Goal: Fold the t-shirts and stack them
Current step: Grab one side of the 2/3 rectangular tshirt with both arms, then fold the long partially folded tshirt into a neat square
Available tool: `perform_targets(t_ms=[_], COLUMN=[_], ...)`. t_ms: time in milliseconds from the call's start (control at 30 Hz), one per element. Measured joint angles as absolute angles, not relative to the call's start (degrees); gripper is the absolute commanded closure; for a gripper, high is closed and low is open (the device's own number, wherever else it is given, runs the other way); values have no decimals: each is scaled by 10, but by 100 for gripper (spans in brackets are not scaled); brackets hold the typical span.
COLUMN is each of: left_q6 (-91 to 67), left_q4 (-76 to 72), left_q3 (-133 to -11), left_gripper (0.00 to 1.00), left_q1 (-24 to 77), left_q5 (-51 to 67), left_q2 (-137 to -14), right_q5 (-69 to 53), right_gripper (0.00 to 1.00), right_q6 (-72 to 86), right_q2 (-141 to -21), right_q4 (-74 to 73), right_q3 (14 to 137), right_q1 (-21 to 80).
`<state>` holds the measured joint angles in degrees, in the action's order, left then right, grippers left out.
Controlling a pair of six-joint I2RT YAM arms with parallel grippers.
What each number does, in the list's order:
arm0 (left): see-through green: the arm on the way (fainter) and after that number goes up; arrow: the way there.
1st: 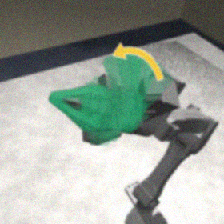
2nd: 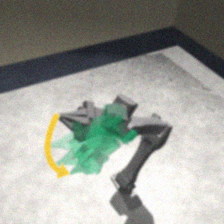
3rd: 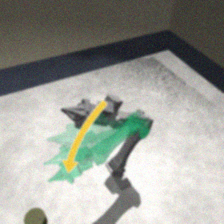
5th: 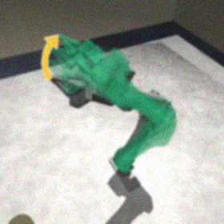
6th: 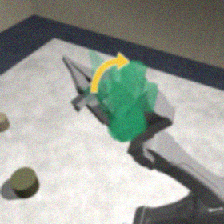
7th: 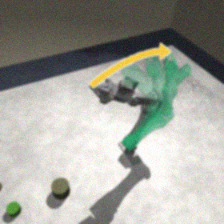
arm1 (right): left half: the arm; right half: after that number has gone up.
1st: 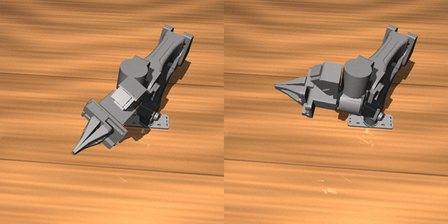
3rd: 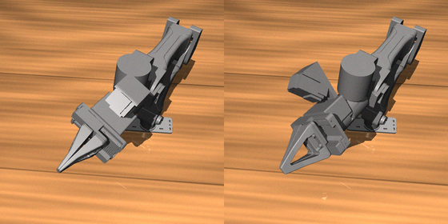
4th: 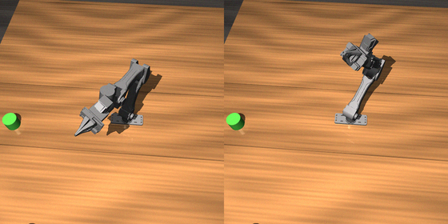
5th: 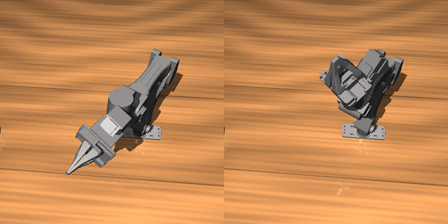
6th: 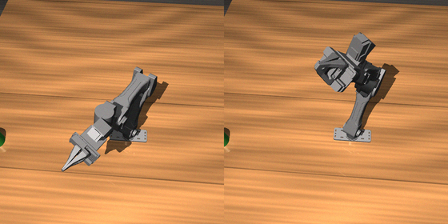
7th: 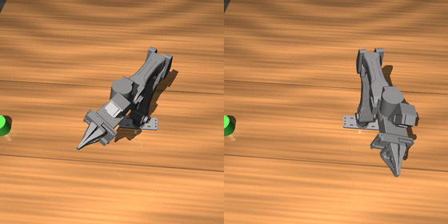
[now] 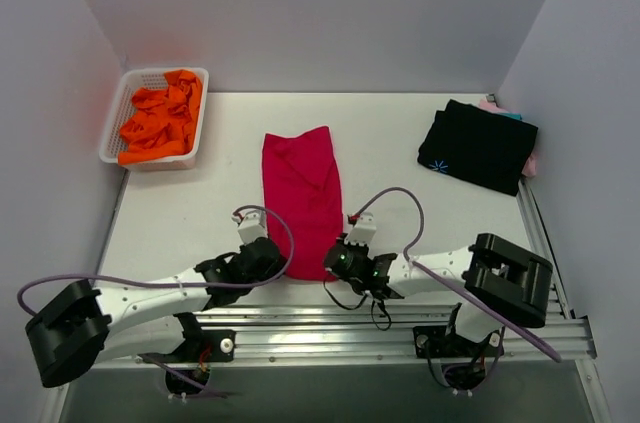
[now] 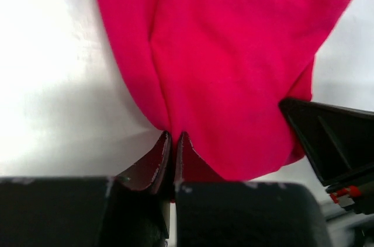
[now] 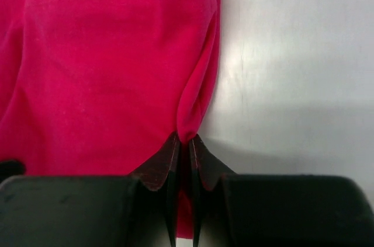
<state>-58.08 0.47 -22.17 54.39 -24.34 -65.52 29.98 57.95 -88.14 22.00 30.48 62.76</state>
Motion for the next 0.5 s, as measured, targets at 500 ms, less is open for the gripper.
perform_targets(t_ms=[500], left_q6=[-567], left_q4=[279], left_q3=[-380], left_gripper=[98], left_q1=[572], left_q5=[-342], left_q2=[-467], right_q5=[400], right_gripper=[100], right_q6=[626], right_q2=[-752], right_q4=[-104], right_q3=[488], right_q1=[710])
